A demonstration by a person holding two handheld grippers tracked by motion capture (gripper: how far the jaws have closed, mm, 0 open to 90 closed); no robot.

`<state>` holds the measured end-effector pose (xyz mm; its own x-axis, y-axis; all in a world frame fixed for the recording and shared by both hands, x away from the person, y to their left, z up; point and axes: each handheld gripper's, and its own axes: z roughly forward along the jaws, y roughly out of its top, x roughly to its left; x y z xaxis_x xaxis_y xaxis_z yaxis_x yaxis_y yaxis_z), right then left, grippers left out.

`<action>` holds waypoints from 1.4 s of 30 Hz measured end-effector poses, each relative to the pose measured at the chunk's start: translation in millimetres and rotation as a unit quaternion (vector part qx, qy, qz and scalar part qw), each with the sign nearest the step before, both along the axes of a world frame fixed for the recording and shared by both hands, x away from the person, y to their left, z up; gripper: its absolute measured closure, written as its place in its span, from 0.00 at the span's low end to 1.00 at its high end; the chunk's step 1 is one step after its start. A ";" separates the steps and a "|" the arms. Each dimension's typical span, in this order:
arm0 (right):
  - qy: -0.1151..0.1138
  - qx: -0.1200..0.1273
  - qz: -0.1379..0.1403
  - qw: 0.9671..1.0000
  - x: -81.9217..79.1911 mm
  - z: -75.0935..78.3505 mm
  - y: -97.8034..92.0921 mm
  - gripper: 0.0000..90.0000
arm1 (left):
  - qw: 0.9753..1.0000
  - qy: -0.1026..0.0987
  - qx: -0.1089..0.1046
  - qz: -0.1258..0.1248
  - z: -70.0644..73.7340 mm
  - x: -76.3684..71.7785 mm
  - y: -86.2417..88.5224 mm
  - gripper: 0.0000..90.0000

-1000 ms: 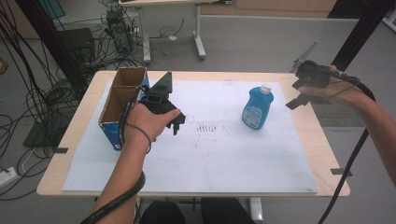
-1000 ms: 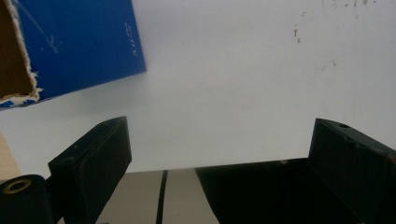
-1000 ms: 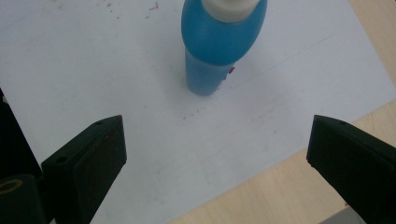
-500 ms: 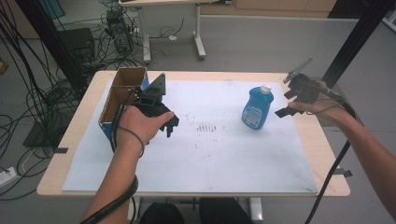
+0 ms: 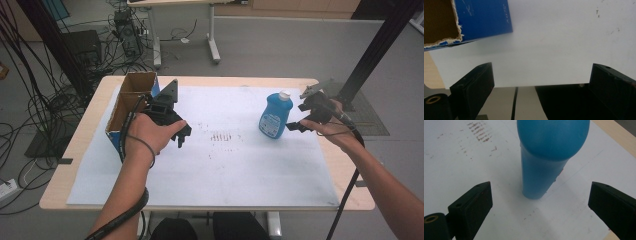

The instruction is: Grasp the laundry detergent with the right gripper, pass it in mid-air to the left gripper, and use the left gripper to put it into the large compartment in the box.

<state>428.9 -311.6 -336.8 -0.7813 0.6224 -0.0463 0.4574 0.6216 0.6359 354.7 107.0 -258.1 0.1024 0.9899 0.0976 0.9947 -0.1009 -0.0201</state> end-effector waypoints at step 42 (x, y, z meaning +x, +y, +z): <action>-0.115 0.101 -0.101 0.983 4.0 -67.1 26.1 0.02 | 1.000 0.020 0.009 -0.011 -14.1 16.9 -9.3 0.07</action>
<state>432.9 -285.6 -403.9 -0.6238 0.7787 -0.0674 0.3879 0.3833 0.8382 371.5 97.7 -272.2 0.1285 0.9854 0.1115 0.9905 -0.1221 -0.0626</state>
